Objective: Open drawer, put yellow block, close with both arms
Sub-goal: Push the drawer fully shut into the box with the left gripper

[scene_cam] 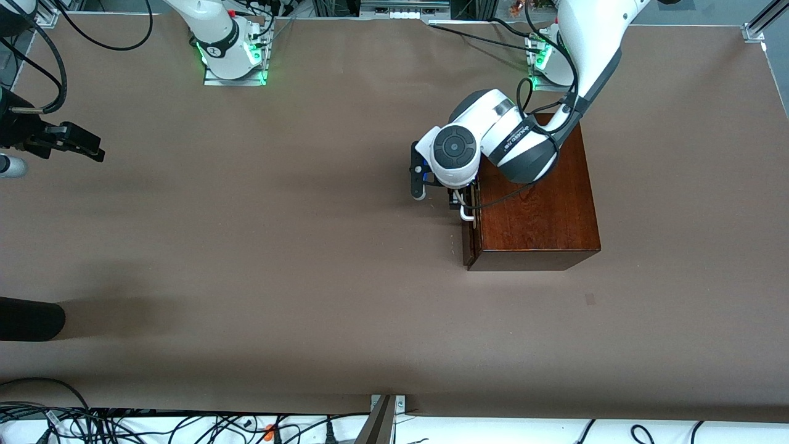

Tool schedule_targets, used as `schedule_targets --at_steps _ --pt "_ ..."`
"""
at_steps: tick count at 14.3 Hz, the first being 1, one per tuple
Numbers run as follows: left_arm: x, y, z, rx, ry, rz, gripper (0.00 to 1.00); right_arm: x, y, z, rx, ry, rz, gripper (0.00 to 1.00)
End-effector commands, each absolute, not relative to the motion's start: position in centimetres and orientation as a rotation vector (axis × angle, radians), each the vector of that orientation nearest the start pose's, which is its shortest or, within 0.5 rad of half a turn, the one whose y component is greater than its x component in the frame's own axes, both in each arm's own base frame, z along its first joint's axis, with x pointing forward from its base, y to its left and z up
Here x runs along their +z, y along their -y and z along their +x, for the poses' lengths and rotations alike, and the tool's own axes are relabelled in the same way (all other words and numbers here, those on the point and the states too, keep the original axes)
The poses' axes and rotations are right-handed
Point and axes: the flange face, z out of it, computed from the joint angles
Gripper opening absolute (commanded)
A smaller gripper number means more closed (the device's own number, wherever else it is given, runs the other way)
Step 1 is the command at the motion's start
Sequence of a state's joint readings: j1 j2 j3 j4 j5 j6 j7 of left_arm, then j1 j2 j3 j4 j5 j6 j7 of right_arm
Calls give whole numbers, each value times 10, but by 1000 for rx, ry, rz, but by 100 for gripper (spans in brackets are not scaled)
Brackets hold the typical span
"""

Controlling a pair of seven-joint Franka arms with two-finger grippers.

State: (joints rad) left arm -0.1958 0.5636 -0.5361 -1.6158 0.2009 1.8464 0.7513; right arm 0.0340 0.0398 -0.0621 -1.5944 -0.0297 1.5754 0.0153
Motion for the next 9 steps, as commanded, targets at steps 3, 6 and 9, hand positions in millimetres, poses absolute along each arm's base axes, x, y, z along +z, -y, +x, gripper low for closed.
schedule_targets --at_steps 3,6,9 --pt "430 394 511 253 -1798 -2759 100 593 14 561 75 -70 -3138 100" --pt "490 366 510 331 -1371 -2908 100 593 13 562 72 -68 -3139 100" --pt "547 307 528 248 -1026 -2901 100 593 13 561 75 -65 -3140 100"
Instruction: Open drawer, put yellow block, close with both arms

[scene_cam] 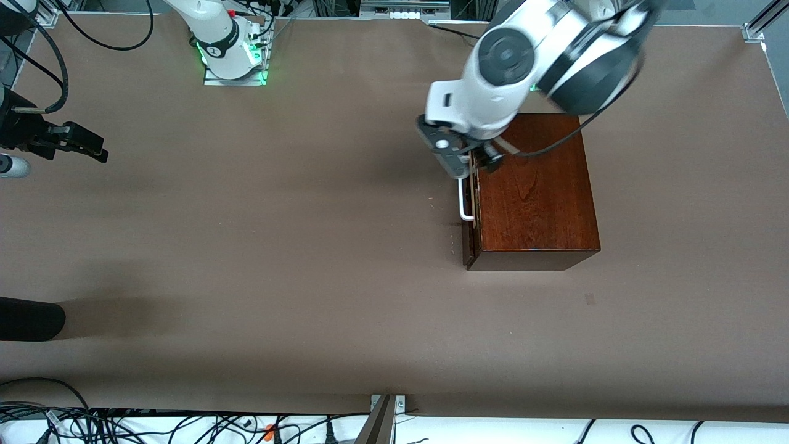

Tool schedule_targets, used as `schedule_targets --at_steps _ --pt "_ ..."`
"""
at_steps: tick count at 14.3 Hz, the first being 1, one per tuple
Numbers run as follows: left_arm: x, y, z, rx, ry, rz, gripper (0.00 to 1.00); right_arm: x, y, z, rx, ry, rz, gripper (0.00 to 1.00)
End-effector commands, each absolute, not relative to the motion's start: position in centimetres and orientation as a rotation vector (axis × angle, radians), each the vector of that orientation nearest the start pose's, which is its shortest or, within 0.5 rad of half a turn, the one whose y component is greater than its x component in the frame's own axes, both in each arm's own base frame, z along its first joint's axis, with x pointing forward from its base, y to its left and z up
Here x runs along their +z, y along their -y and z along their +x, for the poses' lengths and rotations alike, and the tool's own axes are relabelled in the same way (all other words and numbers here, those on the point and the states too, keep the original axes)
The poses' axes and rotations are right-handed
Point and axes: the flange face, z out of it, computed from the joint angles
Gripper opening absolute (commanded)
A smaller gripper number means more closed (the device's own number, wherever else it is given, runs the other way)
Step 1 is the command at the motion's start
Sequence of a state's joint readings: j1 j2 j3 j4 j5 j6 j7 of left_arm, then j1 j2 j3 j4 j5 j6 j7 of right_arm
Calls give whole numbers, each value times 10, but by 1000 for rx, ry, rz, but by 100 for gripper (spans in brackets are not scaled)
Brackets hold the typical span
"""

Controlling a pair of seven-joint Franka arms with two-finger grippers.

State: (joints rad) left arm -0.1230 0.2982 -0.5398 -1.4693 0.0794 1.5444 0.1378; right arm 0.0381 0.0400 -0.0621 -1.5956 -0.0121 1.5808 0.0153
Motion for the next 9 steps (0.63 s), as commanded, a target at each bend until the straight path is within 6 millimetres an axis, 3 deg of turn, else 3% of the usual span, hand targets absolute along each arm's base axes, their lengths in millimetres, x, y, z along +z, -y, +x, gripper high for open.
schedule_targets --at_steps 1,3,4,6,7,9 --pt "569 285 529 201 -953 -2895 100 593 13 561 75 -65 -3140 100" --pt "590 246 540 134 -701 -2944 100 593 13 561 77 -65 -3140 100" --pt "605 228 545 89 -503 -2985 100 594 13 561 77 -65 -3140 100" --pt "613 201 552 76 -80 -3023 100 594 14 561 77 -68 -3140 100" --pt "613 193 554 87 5 -3021 100 594 13 561 79 -65 -3140 100" --pt "634 151 556 73 101 -3026 100 594 13 561 82 -65 -3140 100"
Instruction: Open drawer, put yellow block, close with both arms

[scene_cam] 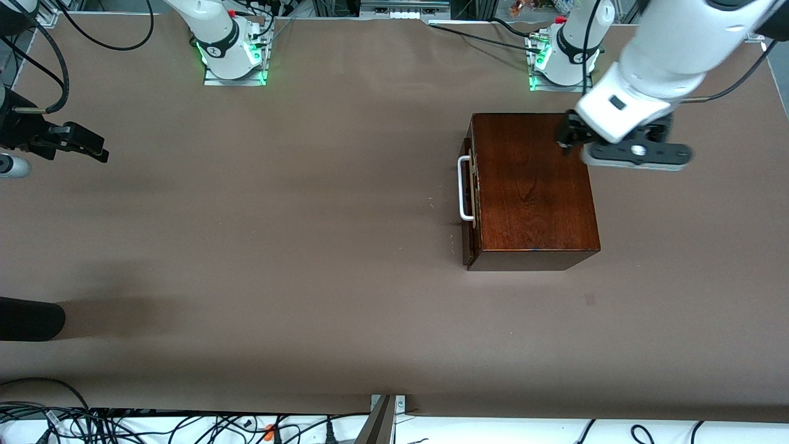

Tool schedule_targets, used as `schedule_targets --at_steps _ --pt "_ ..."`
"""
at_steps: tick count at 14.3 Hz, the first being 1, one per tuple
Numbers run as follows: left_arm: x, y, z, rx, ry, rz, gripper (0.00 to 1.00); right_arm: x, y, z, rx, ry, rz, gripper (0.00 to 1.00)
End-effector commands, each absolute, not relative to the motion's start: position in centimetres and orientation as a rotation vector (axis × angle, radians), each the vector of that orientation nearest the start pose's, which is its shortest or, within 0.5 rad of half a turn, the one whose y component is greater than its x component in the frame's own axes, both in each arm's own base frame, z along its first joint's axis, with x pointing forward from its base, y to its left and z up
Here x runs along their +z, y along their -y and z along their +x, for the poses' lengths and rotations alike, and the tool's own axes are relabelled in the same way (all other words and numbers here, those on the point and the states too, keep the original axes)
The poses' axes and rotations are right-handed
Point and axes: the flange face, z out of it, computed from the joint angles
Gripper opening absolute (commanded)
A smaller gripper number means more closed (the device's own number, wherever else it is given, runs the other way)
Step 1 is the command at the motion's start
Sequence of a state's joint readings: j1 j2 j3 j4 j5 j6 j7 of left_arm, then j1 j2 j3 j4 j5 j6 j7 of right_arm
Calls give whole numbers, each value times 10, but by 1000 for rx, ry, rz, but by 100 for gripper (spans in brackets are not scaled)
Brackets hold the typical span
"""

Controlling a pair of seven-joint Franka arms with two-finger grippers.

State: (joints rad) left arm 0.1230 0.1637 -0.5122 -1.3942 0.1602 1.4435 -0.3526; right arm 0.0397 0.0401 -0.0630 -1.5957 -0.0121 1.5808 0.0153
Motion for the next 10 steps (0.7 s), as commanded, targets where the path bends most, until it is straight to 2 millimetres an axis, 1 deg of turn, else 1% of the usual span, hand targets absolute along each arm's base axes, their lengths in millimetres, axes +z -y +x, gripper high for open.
schedule_targets --at_steps 1,2,3,4,6,7,8,9,10 --pt "638 130 555 88 124 -3040 100 591 13 563 87 -65 -3140 100" --pt "639 108 549 110 116 -3072 100 591 14 563 84 -68 -3140 100" --pt "636 74 540 124 98 -3104 100 590 14 563 89 -68 -3140 100" --pt "630 56 534 110 49 -3119 100 590 15 563 87 -70 -3140 100" --pt "622 17 521 22 -47 -3129 100 587 15 565 94 -70 -3140 100" --pt "616 0 519 -12 -72 -3135 100 587 15 565 96 -70 -3140 100" --pt "614 -10 520 -19 -104 -3137 100 586 15 565 96 -70 -3140 100" --pt "611 -10 521 -7 -147 -3135 100 587 15 565 91 -70 -3140 100" --pt "601 -6 521 29 -179 -3129 100 586 15 565 94 -70 -3140 100"
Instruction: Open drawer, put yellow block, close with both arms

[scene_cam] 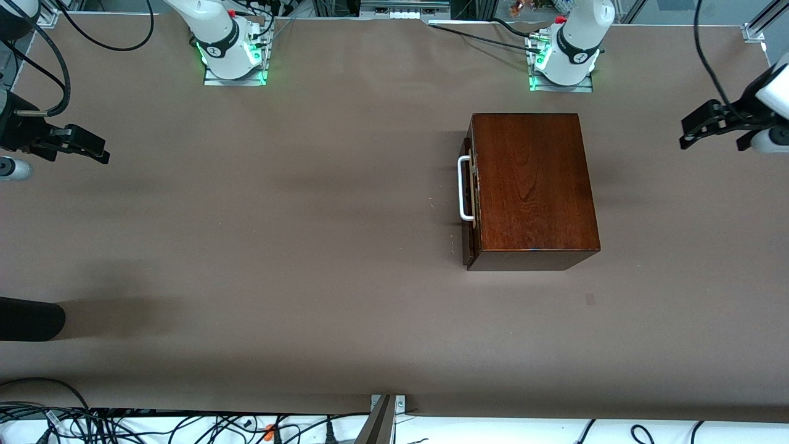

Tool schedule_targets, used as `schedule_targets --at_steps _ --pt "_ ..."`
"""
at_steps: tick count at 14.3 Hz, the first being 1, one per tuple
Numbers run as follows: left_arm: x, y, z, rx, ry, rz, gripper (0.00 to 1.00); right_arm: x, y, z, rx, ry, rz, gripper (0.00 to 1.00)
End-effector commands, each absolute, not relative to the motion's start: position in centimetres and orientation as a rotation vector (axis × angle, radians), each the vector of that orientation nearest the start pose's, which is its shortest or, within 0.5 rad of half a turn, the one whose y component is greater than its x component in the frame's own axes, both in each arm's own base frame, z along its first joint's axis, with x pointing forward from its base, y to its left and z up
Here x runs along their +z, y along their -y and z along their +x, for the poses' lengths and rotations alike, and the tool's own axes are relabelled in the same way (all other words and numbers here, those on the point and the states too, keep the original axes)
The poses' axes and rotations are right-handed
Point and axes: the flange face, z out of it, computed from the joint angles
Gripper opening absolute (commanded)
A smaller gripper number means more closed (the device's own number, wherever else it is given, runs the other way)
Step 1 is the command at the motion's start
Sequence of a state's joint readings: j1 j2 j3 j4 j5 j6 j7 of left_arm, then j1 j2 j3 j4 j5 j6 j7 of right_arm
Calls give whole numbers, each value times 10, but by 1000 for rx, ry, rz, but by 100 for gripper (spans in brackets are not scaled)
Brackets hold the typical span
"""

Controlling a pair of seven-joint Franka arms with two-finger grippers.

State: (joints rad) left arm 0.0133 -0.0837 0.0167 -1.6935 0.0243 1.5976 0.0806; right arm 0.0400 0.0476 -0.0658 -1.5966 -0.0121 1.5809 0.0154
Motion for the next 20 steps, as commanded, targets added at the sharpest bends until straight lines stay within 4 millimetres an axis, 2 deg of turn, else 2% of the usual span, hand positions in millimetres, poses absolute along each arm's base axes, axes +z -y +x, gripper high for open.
schedule_targets --at_steps 1,5,10,20 --pt "604 -4 523 15 -184 -3128 100 585 15 565 99 -70 -3140 100" --pt "596 -5 526 68 -155 -3128 100 585 15 565 99 -70 -3140 100" --pt "606 1 549 94 -164 -3133 100 586 15 565 96 -70 -3140 100" --pt "608 3 550 83 -169 -3157 100 587 15 563 106 -70 -3140 100"
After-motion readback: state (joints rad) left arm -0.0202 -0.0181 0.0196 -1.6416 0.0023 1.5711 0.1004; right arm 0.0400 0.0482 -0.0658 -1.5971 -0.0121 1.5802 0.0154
